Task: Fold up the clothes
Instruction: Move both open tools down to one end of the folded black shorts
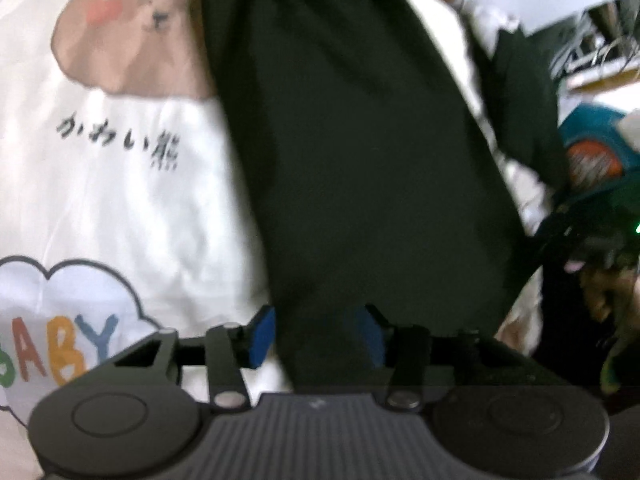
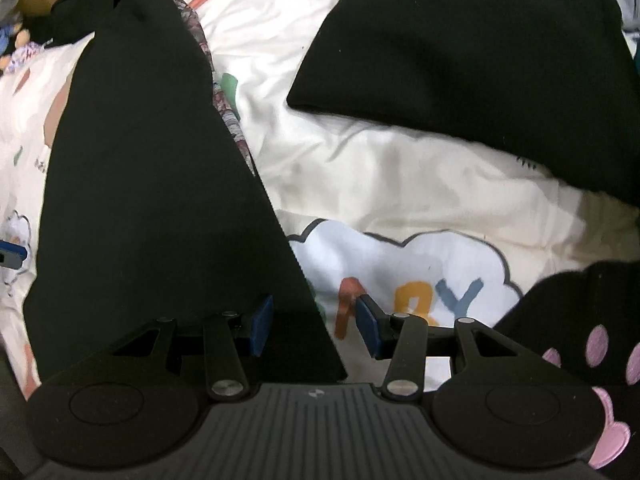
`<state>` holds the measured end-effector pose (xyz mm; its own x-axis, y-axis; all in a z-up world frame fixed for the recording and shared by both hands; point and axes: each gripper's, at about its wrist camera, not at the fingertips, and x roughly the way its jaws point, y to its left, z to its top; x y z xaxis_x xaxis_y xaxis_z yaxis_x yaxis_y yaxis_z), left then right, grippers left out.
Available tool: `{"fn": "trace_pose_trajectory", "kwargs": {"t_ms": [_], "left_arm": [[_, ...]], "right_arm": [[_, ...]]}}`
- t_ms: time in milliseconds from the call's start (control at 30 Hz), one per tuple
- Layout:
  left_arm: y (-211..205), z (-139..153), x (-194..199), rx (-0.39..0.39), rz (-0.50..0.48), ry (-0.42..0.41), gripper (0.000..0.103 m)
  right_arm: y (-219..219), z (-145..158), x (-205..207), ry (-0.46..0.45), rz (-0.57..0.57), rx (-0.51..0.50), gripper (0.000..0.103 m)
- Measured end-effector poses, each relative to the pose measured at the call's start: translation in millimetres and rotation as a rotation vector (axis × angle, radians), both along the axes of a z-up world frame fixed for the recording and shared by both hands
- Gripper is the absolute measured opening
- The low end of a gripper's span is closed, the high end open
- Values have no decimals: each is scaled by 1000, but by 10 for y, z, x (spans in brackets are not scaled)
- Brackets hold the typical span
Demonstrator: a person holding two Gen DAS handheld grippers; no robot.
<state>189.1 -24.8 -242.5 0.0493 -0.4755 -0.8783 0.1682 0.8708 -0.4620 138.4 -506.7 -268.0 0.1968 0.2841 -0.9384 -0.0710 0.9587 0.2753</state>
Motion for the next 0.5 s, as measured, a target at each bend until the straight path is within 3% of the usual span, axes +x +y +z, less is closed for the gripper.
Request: {"fn": "trace_pose_trajectory", "kwargs": {"t_ms": [100, 133, 300, 500], "left_arm": [[7, 121, -57, -22, 62, -40, 66], [6, 160, -79, -25, 87, -48, 75], [-45, 327, -209, -15, 229, -63, 76], [-394, 190, -585, 28, 252, -34, 76]], "right_arm": [[14, 32, -20, -10, 1, 11, 50], [15, 30, -27, -13, 2, 14, 50], [4, 85, -82, -52, 17, 28, 50], [-13, 87, -114, -62, 24, 52, 50]]}}
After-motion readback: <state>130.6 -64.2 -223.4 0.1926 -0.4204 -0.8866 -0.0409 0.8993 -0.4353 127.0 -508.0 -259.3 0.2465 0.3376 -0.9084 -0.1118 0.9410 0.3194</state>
